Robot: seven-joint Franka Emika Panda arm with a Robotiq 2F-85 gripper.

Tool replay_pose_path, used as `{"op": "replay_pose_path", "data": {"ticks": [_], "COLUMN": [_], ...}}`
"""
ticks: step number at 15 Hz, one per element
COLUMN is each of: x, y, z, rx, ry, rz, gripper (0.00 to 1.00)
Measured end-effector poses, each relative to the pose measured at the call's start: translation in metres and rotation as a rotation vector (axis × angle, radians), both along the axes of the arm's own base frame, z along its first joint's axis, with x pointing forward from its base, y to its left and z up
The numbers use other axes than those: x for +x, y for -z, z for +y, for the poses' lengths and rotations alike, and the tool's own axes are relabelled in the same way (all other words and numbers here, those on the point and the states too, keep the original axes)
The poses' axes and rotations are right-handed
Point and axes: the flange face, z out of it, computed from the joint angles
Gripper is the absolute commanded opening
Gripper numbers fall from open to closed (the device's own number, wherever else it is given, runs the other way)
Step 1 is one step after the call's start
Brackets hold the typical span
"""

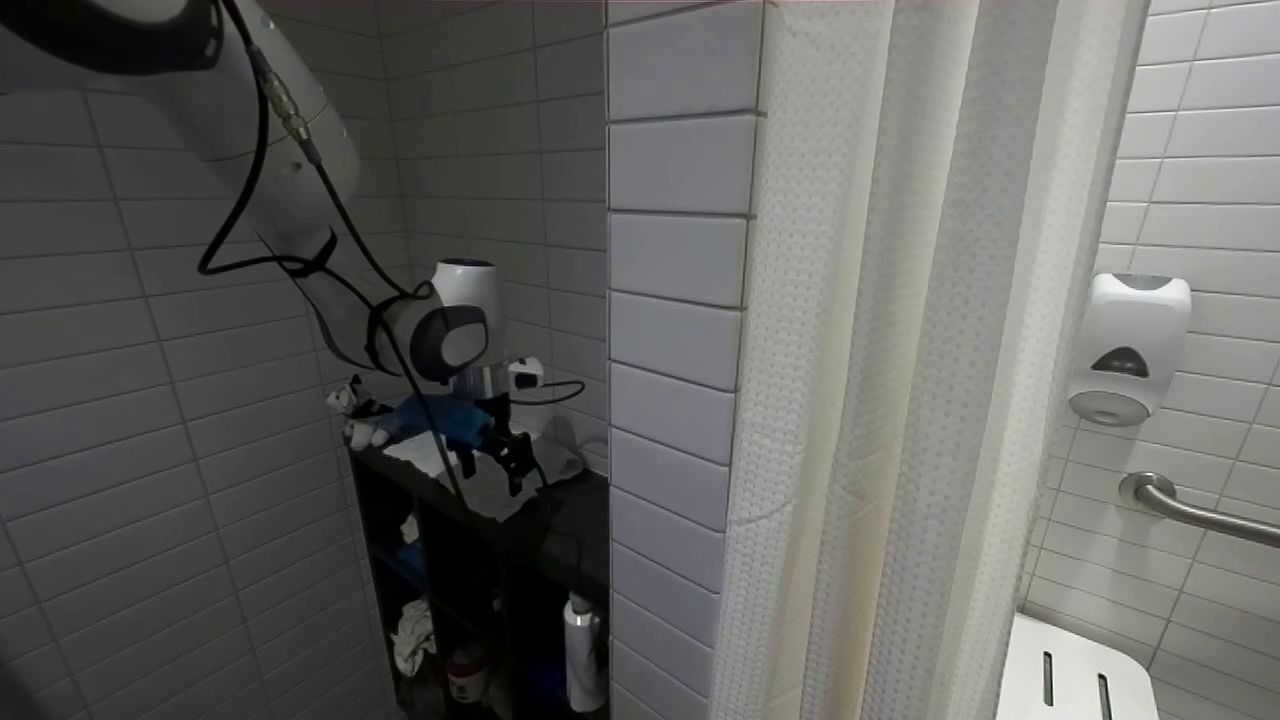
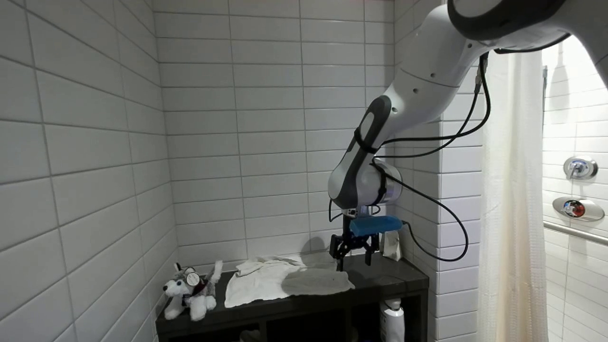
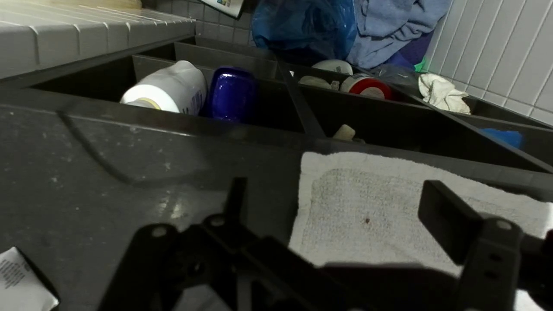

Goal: Pick up the white towel then set it back down on the cabinet.

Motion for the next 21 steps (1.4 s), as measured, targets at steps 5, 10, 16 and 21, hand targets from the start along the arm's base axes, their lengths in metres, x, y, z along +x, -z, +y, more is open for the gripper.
{"op": "replay_pose_path", "data": {"ticks": [5,10,16,21], "x": [0.0,0.005,0.009,0.018], "y": [0.0,0.002,0.013,0.024], "z": [0.001,0.003,-0.001,-0.007], "rx": [0.0,-0.012,-0.025,-0.029], "ry": [0.0,0.011,0.02,0.027], "rz": [0.0,-0.046,-0.074,-0.074], "gripper": [1.0,1.0,1.0,1.0]}}
